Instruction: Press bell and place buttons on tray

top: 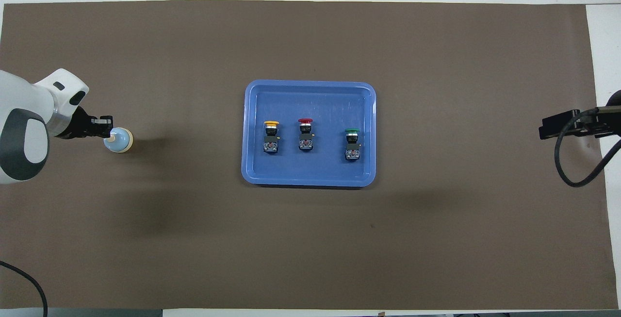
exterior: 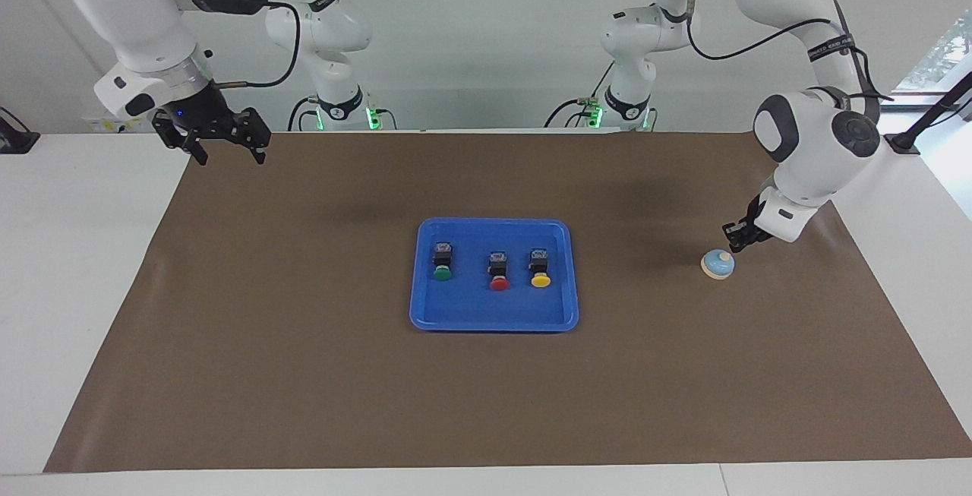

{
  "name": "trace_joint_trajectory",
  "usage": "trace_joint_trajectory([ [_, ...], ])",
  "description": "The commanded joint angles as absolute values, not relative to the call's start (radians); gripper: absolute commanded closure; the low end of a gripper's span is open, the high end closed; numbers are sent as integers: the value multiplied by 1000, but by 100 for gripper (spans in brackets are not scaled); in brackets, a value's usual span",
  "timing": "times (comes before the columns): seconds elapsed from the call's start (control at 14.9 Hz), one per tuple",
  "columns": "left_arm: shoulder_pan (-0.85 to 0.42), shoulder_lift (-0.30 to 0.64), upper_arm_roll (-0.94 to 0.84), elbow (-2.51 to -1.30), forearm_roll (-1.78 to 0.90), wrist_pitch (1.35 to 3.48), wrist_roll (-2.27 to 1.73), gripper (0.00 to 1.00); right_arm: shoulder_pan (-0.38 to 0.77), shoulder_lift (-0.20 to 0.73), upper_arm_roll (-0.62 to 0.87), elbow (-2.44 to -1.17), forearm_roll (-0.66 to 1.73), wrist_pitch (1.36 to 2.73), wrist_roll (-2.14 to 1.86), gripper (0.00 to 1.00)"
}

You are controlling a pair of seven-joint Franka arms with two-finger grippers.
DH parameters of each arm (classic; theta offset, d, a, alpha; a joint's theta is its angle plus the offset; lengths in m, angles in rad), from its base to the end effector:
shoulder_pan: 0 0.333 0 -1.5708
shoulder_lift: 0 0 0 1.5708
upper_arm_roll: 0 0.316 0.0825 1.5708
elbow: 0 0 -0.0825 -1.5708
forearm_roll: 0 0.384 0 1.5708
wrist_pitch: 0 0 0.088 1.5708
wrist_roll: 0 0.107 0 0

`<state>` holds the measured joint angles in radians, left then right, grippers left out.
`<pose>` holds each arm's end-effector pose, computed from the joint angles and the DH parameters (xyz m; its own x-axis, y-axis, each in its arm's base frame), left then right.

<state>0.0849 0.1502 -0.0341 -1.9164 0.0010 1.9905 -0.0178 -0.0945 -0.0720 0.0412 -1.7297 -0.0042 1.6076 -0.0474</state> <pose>0.5847 0.0304 0.4096 0.9948 0.0680 -0.0760 0.0684 -0.9977 0.0029 0.5311 -0.0281 0.5917 0.9987 -0.0059 -0.0504 -0.0057 -1.0000 0.0048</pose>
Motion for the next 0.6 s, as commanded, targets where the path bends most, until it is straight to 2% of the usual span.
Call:
trace_joint_trajectory([
  [0.0,81,75,-34,-1870,-2,1866,-18,0,-100,-87,41,-1741,14,1595,-41,0],
  [0.2,81,-23,-35,-1867,-2,1794,-21,0,-100,-87,41,-1741,14,1595,-41,0],
  [0.54,58,-92,-44,-1844,-2,1666,-21,0,-100,-87,41,-1741,14,1595,-41,0],
])
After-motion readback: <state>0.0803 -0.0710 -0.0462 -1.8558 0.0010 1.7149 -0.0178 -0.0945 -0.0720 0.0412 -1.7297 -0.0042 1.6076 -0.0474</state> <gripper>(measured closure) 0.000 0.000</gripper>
